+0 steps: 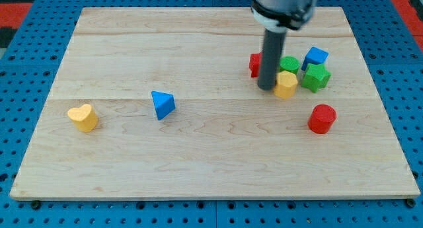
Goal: Move the red circle into hexagon
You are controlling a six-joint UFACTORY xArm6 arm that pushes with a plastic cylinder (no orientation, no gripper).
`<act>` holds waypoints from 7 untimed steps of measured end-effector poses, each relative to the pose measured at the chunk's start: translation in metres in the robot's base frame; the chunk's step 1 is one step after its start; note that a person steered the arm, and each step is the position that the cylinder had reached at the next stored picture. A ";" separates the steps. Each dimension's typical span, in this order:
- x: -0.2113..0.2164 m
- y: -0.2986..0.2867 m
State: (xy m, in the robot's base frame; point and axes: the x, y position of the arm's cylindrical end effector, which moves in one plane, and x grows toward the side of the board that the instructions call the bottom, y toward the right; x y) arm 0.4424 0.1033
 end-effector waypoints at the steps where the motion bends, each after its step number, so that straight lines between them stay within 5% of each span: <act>1: 0.079 0.013; 2: 0.114 -0.014; 3: 0.127 0.020; 4: 0.109 0.081; 5: 0.086 0.048; 7: 0.065 0.073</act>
State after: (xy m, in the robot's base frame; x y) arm 0.5075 0.1763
